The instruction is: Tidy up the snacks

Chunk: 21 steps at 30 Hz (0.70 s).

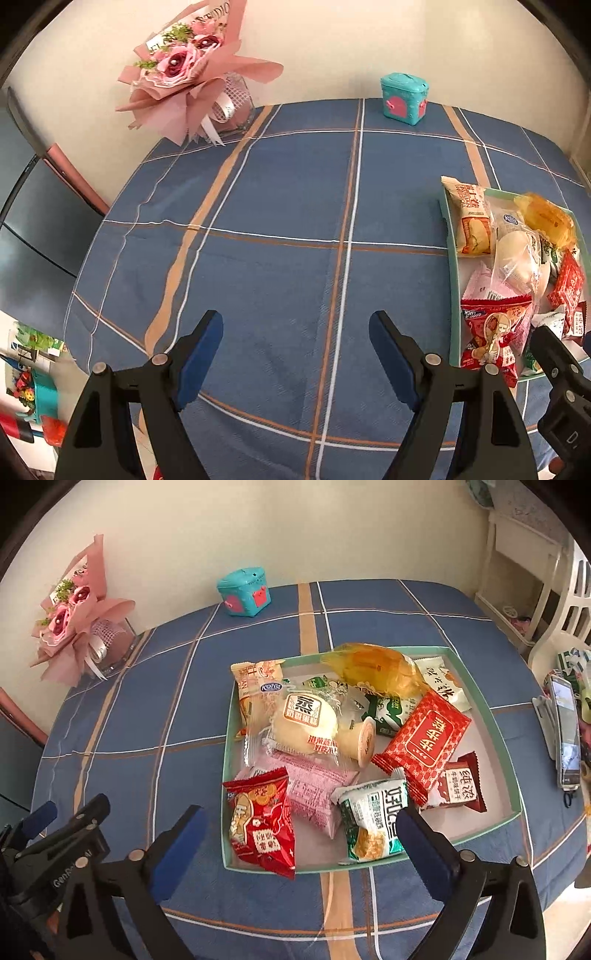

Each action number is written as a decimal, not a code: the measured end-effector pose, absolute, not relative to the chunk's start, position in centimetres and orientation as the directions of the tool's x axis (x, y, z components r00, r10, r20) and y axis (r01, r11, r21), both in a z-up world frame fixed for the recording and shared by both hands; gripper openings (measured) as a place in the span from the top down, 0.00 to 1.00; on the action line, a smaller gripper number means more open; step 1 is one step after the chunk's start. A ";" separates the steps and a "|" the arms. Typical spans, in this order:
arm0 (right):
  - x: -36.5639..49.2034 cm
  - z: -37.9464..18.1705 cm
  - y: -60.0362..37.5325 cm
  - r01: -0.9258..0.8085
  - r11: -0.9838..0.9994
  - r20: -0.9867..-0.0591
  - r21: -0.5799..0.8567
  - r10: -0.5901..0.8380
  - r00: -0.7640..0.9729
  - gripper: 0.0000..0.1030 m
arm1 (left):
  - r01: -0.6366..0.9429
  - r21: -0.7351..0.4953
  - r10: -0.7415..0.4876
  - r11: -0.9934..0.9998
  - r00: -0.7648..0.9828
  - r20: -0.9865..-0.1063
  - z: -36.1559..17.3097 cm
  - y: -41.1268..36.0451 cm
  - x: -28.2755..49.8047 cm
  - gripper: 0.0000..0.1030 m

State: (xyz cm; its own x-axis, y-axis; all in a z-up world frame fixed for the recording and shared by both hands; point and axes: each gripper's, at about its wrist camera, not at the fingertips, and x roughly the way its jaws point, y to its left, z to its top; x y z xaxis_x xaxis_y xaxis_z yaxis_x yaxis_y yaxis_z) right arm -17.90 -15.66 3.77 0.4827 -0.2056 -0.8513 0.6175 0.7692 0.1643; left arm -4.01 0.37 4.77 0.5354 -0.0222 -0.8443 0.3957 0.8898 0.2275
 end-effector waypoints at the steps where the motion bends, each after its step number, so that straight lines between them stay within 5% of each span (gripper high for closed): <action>1: -18.1 3.8 -15.6 0.617 0.769 -0.850 0.167 -0.204 0.485 0.00 | 0.395 0.222 -0.026 0.891 0.534 -0.845 4.9 0.6 -4.2 0.20; 21: -18.5 4.4 -15.1 0.608 0.779 -0.844 0.152 -0.217 0.490 0.00 | 0.404 0.167 -0.075 0.899 0.519 -0.851 5.7 1.6 -4.8 0.20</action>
State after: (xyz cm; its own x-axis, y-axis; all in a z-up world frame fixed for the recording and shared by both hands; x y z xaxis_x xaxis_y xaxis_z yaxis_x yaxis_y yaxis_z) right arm -18.48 -15.10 4.35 0.4900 -0.2175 -0.8442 0.6083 0.7790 0.1524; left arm -4.84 1.64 5.67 0.5194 -0.0749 -0.8512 0.4038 0.8994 0.1672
